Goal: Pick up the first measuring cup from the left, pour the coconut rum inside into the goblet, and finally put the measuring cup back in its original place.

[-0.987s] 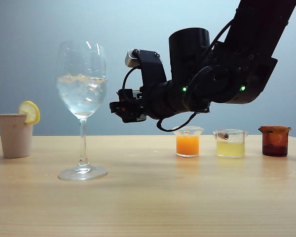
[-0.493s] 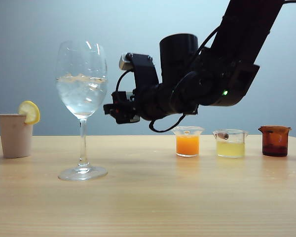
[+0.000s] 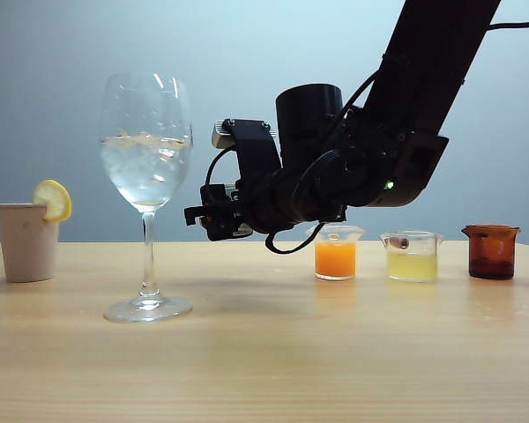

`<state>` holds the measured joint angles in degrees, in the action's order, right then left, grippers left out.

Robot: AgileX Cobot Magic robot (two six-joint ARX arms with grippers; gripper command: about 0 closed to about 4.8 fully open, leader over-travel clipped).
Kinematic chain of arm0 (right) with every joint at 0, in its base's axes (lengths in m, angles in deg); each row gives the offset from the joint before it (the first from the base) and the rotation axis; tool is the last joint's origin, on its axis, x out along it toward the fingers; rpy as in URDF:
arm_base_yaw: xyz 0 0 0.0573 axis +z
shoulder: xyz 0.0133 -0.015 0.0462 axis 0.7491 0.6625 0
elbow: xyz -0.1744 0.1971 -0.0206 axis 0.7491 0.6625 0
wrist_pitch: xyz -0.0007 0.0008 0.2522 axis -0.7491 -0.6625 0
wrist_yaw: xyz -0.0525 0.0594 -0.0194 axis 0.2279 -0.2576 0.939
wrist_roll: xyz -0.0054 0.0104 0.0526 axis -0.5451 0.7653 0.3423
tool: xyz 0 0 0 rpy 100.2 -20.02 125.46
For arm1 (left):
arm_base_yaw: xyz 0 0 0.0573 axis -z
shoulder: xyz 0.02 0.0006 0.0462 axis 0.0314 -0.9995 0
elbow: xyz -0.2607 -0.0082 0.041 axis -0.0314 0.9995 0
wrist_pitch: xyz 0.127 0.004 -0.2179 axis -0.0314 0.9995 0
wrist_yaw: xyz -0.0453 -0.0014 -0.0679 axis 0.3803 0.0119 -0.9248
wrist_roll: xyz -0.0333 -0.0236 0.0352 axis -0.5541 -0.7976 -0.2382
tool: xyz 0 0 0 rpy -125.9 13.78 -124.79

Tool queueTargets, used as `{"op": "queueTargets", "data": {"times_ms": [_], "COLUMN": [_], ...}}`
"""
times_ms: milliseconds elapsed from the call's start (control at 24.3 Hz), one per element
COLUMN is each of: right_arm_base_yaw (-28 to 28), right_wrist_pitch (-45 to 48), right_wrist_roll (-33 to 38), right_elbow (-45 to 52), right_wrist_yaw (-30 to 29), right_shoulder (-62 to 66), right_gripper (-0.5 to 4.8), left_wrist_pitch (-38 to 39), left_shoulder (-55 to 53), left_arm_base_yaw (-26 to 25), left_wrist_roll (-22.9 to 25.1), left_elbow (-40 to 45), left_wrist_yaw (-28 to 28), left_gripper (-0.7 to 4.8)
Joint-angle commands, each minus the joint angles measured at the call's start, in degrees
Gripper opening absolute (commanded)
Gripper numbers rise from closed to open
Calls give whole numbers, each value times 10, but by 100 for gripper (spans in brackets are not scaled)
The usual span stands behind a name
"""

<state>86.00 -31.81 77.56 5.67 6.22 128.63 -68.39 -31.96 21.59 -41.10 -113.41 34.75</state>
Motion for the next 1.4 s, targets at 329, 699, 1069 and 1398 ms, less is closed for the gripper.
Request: {"op": "queueTargets", "data": {"times_ms": [329,699,1069,1398], "right_arm_base_yaw": [0,0,-1,0], "right_wrist_pitch": [0,-3,0,10], "right_wrist_roll": [13,13,13,13], "right_elbow": [-3,-3,-3,-4], "right_wrist_yaw": [23,23,23,23], "right_shoulder": [3,16,23,34], "right_gripper": [116,116,116,118], "left_wrist_pitch": [-4,-4,-4,-4], "left_shoulder": [0,0,0,0], "left_arm_base_yaw": [0,0,0,0], "left_wrist_roll": [-1,-1,-1,-1], "left_elbow": [-3,-3,-3,-3], "left_wrist_yaw": [-3,-3,-3,-3], "left_gripper": [-5,-6,-5,-5]}}
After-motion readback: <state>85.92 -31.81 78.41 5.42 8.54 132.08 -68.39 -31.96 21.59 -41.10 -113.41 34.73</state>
